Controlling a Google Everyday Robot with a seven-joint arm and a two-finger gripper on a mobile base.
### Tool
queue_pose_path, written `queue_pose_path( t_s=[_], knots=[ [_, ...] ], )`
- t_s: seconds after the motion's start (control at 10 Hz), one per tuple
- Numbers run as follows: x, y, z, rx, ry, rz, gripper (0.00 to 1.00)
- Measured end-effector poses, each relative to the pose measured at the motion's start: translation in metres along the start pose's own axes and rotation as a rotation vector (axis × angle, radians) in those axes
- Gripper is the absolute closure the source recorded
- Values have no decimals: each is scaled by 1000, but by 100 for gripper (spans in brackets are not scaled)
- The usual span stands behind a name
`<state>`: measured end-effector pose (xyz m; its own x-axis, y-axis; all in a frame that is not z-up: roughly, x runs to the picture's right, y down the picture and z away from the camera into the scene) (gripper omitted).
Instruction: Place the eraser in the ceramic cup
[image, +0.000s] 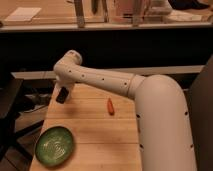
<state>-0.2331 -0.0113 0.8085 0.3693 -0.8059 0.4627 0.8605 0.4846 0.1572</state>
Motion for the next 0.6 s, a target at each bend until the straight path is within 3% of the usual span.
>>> queue_pose_path(
  t_s=[0.2,0.6],
  knots=[
    [13,4,3,61,-5,32,100],
    [46,0,6,176,-1,62,100]
  ],
)
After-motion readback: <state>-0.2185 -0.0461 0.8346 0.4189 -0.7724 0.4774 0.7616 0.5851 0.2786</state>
